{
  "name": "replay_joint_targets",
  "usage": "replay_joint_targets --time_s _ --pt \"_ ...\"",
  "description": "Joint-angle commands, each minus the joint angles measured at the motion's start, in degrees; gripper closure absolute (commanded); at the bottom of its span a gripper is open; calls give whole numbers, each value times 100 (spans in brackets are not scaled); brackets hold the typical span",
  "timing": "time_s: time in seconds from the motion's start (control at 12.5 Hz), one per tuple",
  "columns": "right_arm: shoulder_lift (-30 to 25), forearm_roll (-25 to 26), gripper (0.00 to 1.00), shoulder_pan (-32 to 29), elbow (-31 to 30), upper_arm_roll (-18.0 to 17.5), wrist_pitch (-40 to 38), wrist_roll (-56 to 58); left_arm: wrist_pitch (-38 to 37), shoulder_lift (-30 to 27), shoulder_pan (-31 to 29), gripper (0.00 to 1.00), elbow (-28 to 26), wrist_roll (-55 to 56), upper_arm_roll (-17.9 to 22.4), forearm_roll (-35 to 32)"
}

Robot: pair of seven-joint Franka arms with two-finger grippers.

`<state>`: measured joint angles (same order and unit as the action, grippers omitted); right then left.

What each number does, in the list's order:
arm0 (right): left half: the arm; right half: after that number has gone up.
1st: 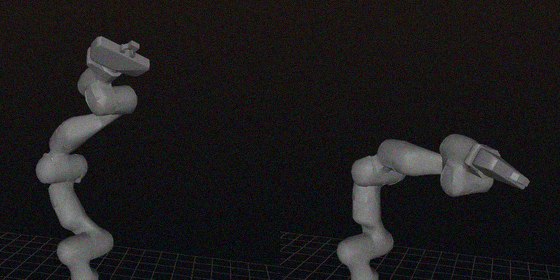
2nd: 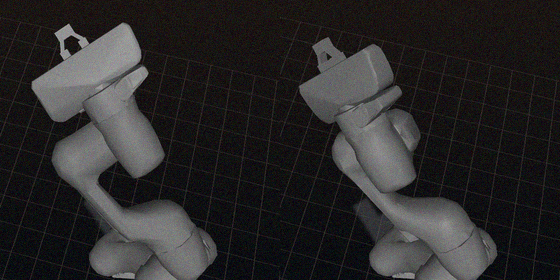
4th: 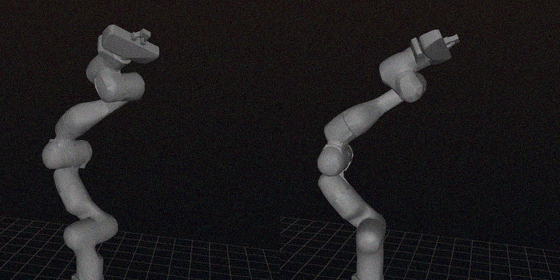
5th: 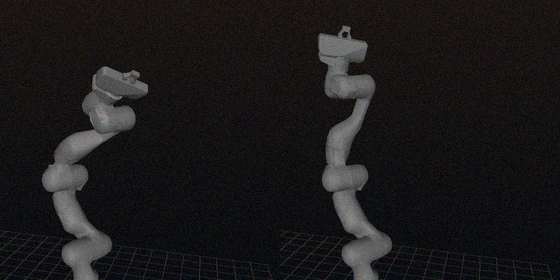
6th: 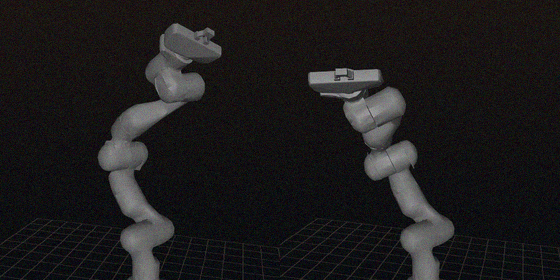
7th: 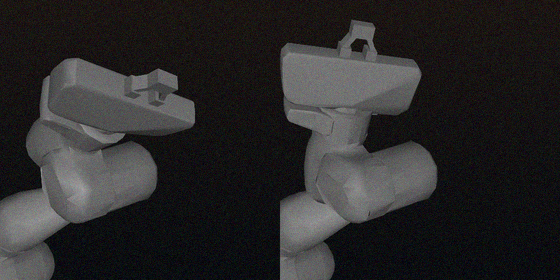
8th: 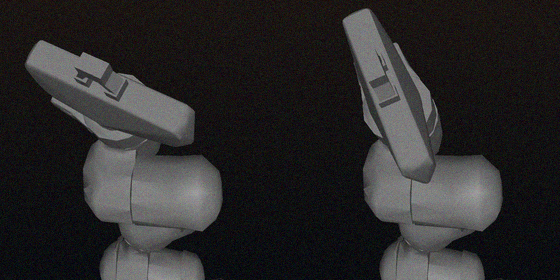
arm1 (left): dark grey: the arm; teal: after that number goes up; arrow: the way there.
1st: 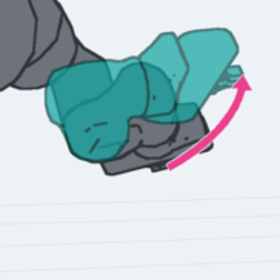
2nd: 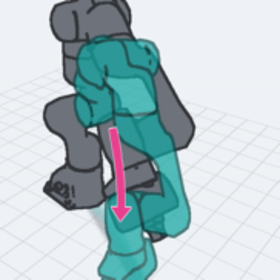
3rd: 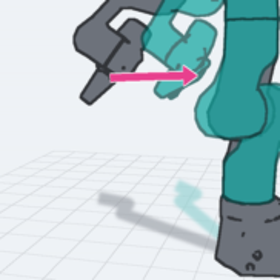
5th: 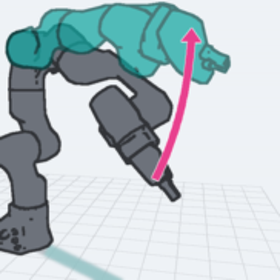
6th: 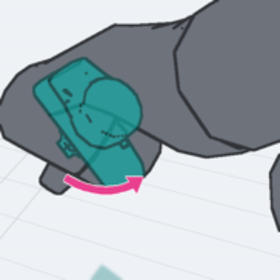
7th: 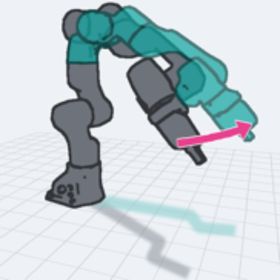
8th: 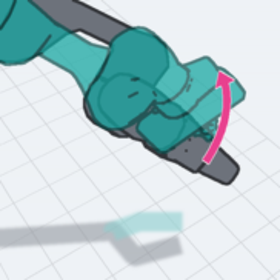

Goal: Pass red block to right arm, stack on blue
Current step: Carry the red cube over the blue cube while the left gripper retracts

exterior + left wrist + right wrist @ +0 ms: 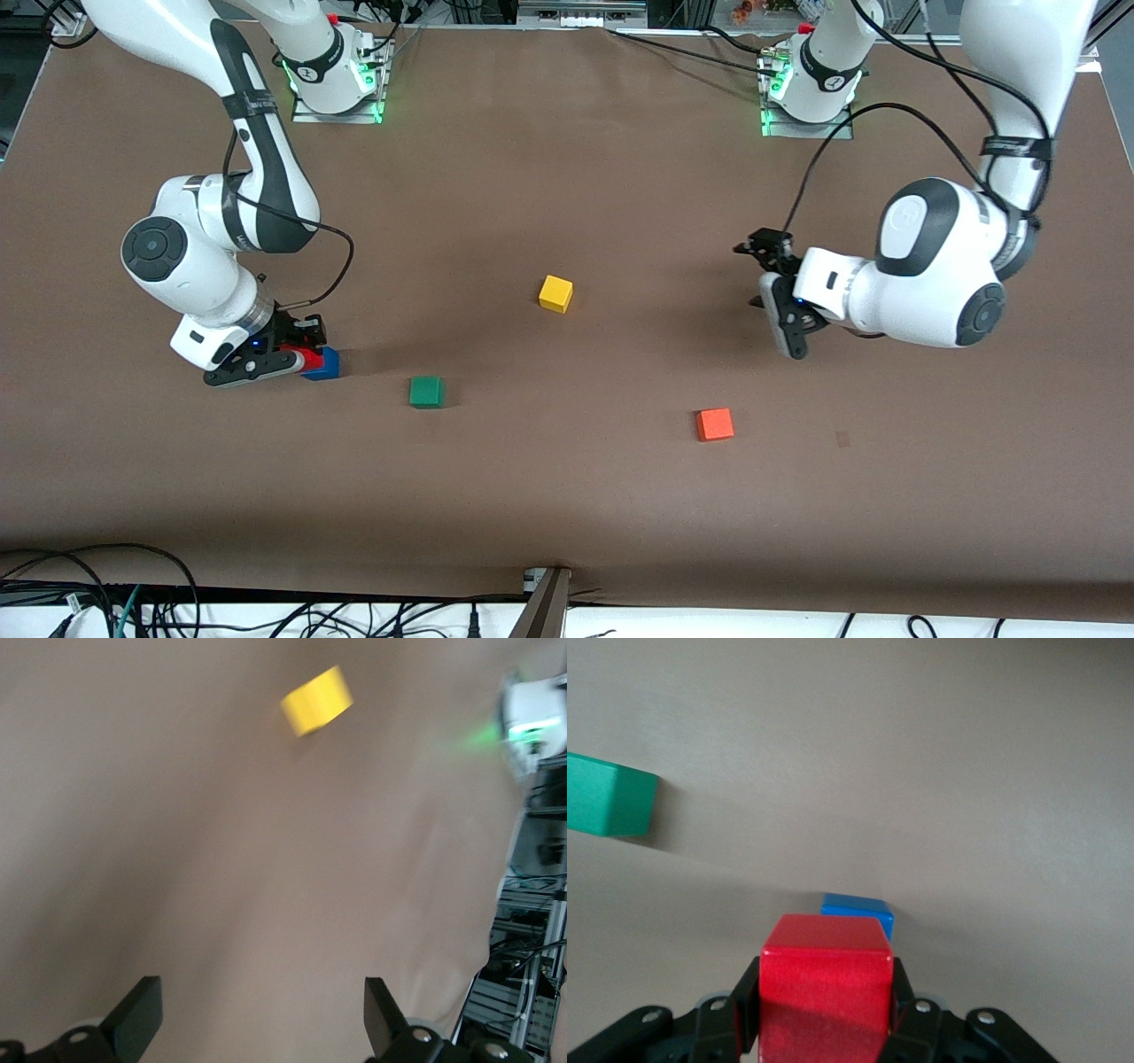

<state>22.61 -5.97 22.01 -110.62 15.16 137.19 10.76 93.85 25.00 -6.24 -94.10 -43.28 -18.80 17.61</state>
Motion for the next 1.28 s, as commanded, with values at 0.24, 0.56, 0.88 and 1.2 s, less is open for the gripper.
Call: replay_joint_targets --time_s 0.24,0.56,0.88,1.2 --pt "155 96 100 -4 -268 5 492 -232 -603 -459 18 0 691 2539 34 -1618" --pt "217 96 100 -4 -364 5 677 -232 -1866 -1031 53 0 1383 4607 122 -2086" --pt "252 96 100 -4 -426 5 783 -232 -1258 -2005 954 0 853 4609 1506 -1998" --pt "288 96 100 5 -435 -4 818 -232 -123 -2928 1424 0 -448 4635 1933 -1946"
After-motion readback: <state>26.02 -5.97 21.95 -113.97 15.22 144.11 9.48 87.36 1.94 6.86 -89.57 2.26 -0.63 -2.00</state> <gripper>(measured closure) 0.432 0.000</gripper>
